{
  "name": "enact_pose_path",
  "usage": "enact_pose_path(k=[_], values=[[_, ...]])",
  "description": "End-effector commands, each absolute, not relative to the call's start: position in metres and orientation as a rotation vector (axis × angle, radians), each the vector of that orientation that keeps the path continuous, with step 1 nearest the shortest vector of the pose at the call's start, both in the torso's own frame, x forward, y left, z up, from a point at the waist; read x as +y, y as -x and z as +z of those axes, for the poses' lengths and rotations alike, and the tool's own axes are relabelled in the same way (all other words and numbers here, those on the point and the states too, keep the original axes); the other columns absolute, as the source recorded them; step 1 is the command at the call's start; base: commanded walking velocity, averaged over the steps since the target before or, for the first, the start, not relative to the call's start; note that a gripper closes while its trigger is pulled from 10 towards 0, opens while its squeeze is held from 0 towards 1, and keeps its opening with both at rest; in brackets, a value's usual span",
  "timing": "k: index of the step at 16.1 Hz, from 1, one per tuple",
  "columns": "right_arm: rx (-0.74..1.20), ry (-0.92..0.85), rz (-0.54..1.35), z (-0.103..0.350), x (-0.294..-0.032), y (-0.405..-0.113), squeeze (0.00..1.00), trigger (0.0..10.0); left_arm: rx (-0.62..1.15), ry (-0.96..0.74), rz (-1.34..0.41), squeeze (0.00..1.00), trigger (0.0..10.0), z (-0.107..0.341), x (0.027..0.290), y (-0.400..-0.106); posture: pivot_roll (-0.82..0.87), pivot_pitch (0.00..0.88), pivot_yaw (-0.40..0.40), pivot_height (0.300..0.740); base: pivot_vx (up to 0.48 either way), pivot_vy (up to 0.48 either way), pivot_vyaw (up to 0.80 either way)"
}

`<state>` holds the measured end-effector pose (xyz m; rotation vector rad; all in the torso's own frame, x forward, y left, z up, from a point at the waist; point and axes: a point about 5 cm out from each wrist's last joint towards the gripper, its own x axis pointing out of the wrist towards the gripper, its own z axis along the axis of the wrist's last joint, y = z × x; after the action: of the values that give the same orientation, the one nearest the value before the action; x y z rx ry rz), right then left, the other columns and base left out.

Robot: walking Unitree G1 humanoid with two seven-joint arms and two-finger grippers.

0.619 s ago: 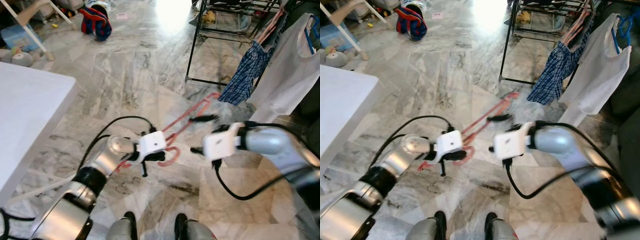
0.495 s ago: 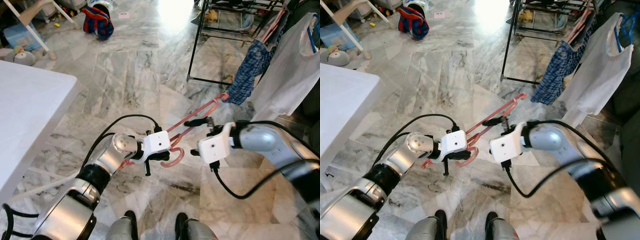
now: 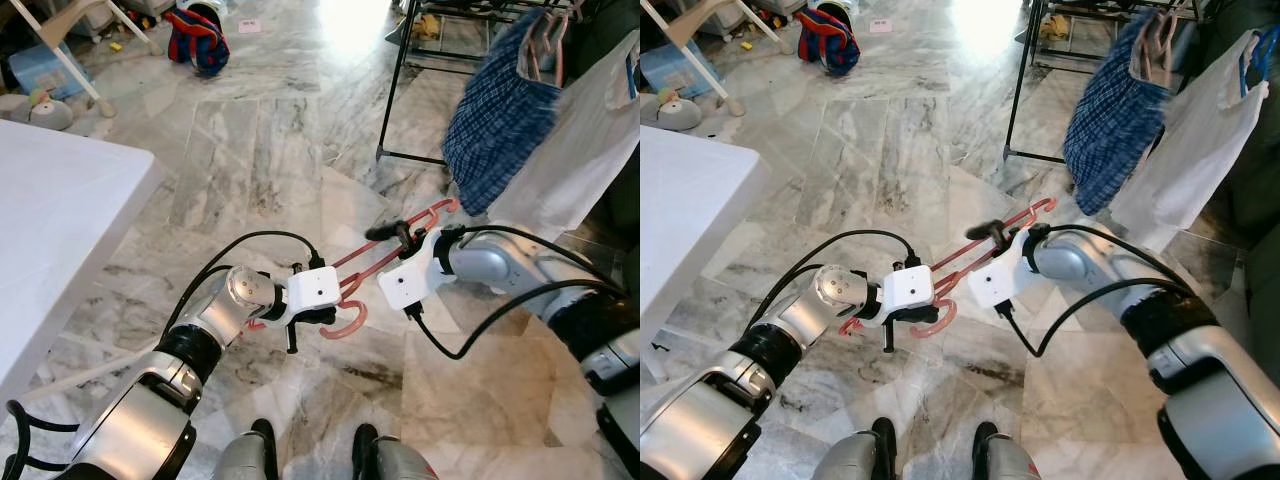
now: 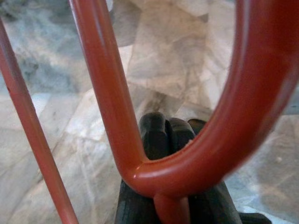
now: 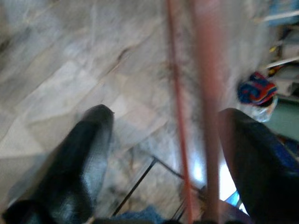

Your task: Hang hanger

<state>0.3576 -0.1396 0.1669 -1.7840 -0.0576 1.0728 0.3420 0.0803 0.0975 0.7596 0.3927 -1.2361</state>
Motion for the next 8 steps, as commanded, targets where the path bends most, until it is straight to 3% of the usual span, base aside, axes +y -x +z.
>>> enact_pose_path(k=[1,8], values=[[-0.03,1.812,1.076,0.16,-0.142,-0.358,0.0,0.0,0.378,-0.781,-1.231,0.0,10.0,0.1,0.08,-0.344,0.04,0.267,0.031,0.74,0.0,0.0,0.0],[-0.006,1.812,1.04,0.145,-0.137,-0.361,0.0,0.0,0.375,-0.808,-1.198,0.0,10.0,0.1,0.08,-0.348,0.04,0.266,0.041,0.74,0.0,0.0,0.0]])
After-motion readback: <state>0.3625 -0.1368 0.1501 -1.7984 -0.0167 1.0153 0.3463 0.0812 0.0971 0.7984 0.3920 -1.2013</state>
